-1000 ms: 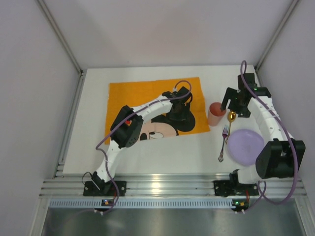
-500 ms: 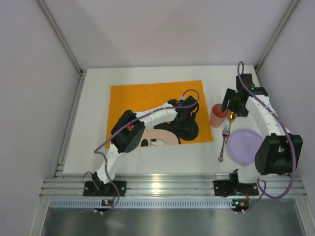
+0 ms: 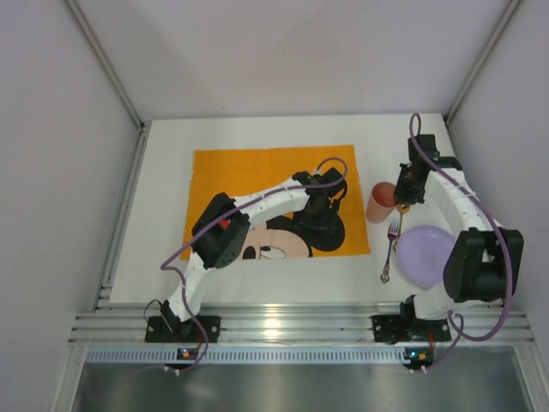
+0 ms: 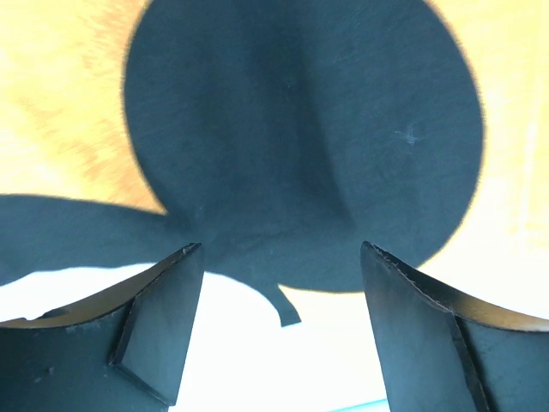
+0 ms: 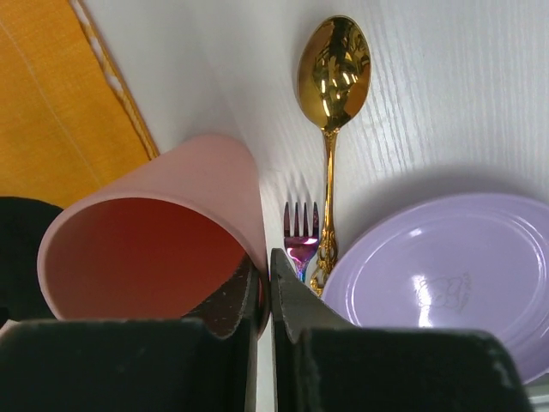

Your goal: Set the dinner table for one person

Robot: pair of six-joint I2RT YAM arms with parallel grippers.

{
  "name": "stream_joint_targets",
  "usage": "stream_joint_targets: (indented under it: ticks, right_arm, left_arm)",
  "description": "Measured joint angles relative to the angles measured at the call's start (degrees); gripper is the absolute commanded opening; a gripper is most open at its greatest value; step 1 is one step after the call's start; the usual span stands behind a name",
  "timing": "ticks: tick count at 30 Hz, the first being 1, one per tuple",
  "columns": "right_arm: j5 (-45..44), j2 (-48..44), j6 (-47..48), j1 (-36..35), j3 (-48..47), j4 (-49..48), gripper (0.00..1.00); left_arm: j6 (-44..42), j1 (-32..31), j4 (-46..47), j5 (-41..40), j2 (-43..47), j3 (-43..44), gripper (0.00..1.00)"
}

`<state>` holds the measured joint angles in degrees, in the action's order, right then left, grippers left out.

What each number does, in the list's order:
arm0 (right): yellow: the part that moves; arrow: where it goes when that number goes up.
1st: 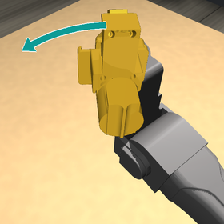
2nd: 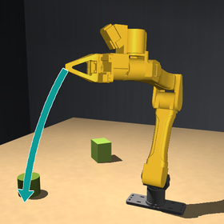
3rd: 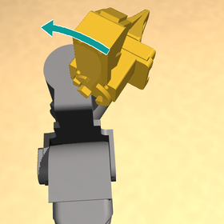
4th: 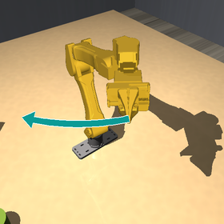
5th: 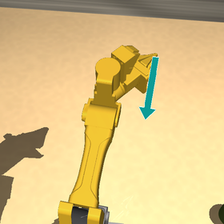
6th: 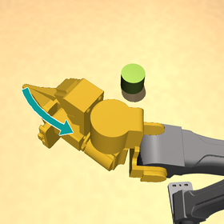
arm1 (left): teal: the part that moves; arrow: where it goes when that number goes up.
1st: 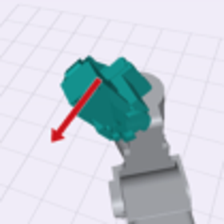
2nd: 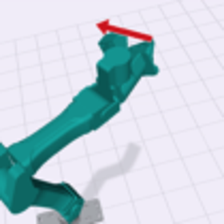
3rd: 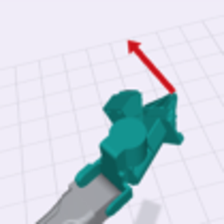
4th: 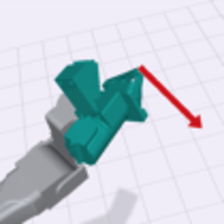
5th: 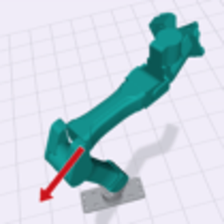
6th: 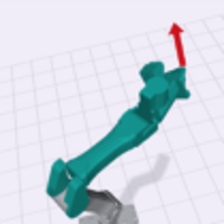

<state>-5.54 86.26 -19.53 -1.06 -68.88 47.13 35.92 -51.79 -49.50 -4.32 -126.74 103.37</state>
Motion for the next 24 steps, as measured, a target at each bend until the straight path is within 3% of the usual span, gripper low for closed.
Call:
stream_joint_targets:
  ticks: [6,12,18,24]
  right_arm:
    - [-0.39,0.20,-0.79,0.02,-2.32,2.34,0.00]
    - [0.72,0.22,-3.89,-0.20,-12.72,5.70,0.00]
    - [1.36,7.39,-6.27,-3.56,-27.80,6.08,0.00]
    - [1.29,22.82,-7.82,-9.07,-40.30,6.78,0.00]
  left_arm:
    - [-0.07,0.48,-3.48,-2.05,3.96,7.13,0.83]
    - [-0.35,2.27,-4.26,-4.42,15.28,9.22,0.84]
    - [-0.76,7.67,-2.80,-5.44,27.58,-4.04,0.89]
    - [-0.76,11.91,-2.84,-5.57,32.59,-16.94,0.94]
